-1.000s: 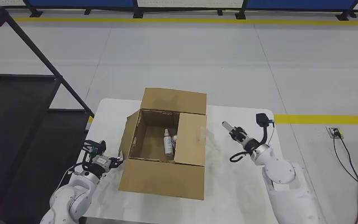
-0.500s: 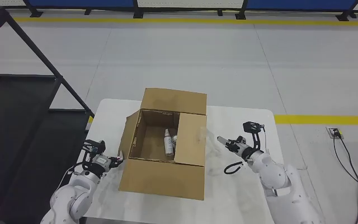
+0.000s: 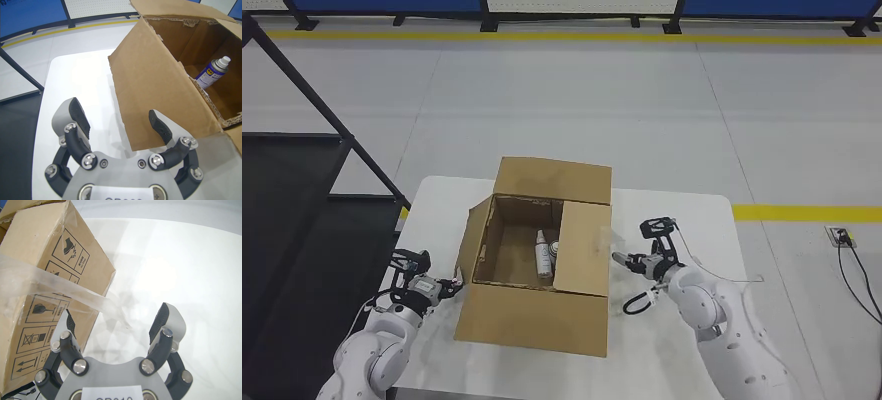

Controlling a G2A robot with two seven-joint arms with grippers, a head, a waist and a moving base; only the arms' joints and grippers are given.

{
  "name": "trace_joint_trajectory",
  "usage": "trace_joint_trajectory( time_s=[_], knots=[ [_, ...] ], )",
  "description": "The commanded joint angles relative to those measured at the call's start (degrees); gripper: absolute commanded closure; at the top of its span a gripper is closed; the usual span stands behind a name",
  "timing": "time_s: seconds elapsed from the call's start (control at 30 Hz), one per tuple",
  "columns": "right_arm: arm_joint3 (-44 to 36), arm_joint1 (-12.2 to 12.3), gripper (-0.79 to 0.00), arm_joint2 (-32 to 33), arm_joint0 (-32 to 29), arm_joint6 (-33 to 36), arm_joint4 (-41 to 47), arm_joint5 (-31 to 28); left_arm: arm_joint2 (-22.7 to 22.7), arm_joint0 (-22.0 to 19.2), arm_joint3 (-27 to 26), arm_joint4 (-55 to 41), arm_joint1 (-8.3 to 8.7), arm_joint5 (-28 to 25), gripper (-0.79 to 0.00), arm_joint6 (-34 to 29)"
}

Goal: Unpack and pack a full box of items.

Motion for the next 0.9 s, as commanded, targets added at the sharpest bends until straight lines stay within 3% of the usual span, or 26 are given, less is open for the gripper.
trace_joint_trajectory(
  time_s=[0.0, 0.3, 0.57, 0.87],
  knots=[
    [1.6, -0.3, -0.785, -1.1, 1.6, -0.2, -0.3, 1.0, 0.0, 0.0, 0.0, -0.1, -0.01, 0.1, -0.785, 0.0],
    [7.4, -2.0, -0.785, -5.2, 6.5, -7.7, -0.1, 8.9, -0.2, 0.1, 0.1, -0.3, -0.05, 0.3, -0.785, -0.1],
    [9.8, -2.5, -0.785, -5.8, 7.9, -10.0, 0.9, 9.2, -0.4, 0.1, 0.2, -0.4, -0.06, 0.3, -0.785, -0.1],
    [11.9, -3.6, -0.785, -7.3, 9.7, -14.7, 1.4, 13.5, -0.5, -0.6, 0.5, -0.6, -0.05, -0.2, -0.785, -0.5]
  ],
)
